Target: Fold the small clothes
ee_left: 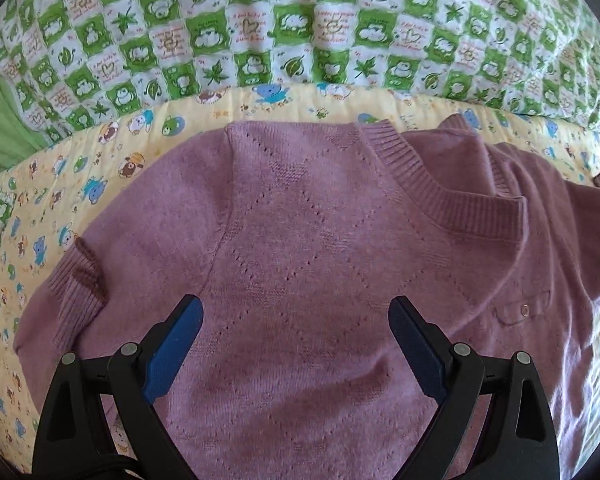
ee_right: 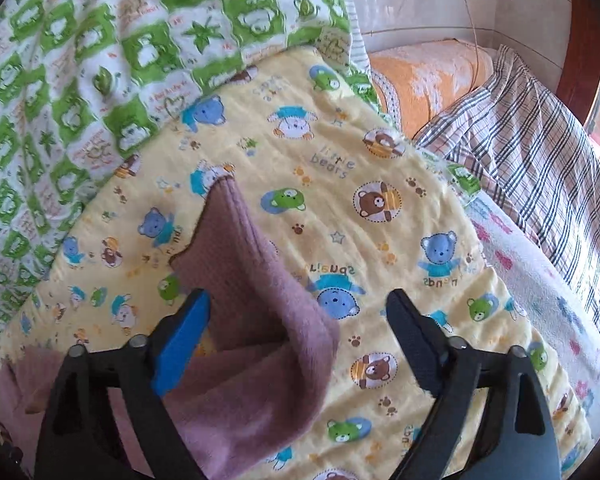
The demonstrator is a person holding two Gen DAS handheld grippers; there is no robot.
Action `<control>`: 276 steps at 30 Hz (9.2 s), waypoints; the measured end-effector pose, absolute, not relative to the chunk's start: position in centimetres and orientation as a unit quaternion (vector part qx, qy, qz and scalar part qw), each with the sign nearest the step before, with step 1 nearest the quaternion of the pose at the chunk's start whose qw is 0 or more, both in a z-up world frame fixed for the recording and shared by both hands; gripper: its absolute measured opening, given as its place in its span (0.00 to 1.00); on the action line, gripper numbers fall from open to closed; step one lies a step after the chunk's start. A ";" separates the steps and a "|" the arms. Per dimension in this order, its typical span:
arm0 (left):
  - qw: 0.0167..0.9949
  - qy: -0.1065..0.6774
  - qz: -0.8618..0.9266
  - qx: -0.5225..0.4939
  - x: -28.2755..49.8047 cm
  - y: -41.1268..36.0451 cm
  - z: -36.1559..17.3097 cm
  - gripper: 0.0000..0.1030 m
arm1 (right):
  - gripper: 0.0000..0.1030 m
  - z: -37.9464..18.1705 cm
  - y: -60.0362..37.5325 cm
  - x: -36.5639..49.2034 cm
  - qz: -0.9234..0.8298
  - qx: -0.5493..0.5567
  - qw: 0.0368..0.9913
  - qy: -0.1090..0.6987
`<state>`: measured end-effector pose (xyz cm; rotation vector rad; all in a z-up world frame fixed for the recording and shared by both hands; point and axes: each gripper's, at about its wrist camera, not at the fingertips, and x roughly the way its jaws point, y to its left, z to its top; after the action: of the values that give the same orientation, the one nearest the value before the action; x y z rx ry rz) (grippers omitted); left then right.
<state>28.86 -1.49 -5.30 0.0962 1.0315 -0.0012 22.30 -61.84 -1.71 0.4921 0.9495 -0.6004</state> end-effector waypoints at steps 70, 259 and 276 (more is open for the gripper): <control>0.836 0.511 -0.118 -0.163 26.4 3.9 -8.2 0.16 | 0.09 -2.8 -38.4 25.2 -0.070 0.213 0.857 0.464; 0.796 0.527 -0.231 0.188 45.6 3.6 -6.7 0.06 | 0.05 -3.4 -27.3 40.7 0.188 -0.126 0.811 0.539; 0.836 0.517 -0.136 0.120 45.3 4.9 -4.9 0.16 | 0.00 0.0 -34.0 37.8 0.025 0.077 0.888 0.453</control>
<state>45.29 4.94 -4.88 0.2543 1.0947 -0.2883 37.81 -33.96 -0.04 0.1604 0.9417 0.0514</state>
